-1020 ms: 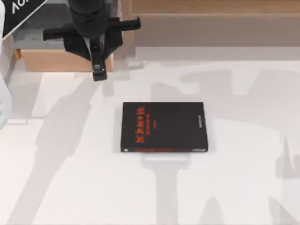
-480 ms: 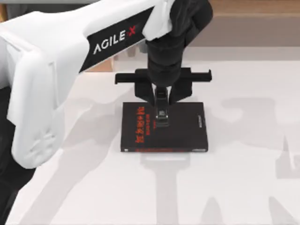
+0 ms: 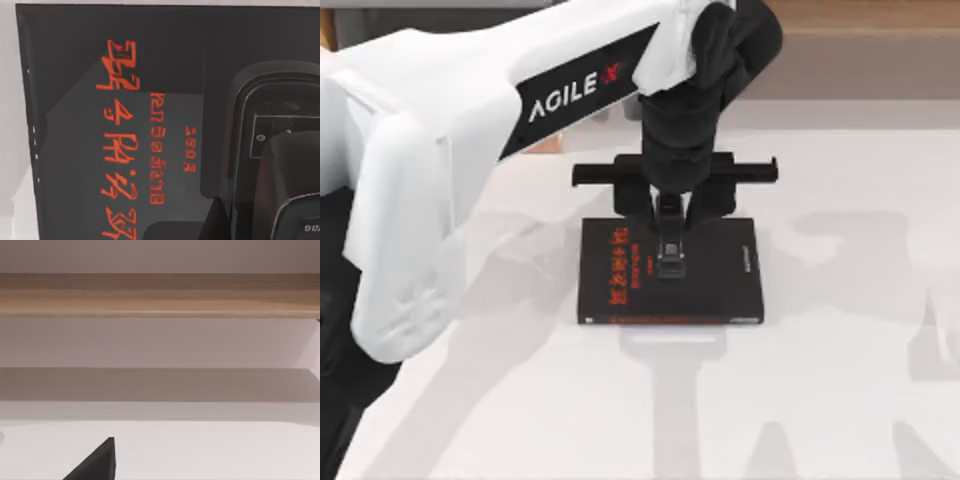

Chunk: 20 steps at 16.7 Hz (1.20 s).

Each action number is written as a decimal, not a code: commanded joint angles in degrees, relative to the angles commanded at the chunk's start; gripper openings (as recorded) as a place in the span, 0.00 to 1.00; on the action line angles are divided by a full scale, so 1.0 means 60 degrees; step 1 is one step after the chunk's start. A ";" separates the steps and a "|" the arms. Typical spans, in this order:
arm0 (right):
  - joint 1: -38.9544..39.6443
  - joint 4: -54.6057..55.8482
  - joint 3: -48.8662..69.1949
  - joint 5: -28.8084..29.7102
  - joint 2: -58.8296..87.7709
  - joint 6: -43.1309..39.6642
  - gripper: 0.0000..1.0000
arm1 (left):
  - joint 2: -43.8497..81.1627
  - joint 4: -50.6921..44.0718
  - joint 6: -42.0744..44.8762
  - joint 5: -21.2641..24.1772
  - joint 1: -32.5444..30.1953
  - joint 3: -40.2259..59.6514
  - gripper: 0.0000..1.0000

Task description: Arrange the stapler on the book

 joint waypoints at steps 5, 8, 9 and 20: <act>0.0000 0.0000 0.0000 0.0000 0.0000 0.0000 1.00 | 0.0170 0.0876 0.0020 0.0004 0.0002 -0.0734 0.00; 0.0000 0.0000 0.0000 0.0000 0.0000 0.0000 1.00 | 0.0192 0.0988 0.0022 0.0005 0.0002 -0.0828 0.00; 0.0000 0.0000 0.0000 0.0000 0.0000 0.0000 1.00 | 0.0192 0.0988 0.0022 0.0005 0.0002 -0.0828 0.00; 0.0000 0.0000 0.0000 0.0000 0.0000 0.0000 1.00 | 0.0192 0.0988 0.0022 0.0005 0.0002 -0.0828 0.83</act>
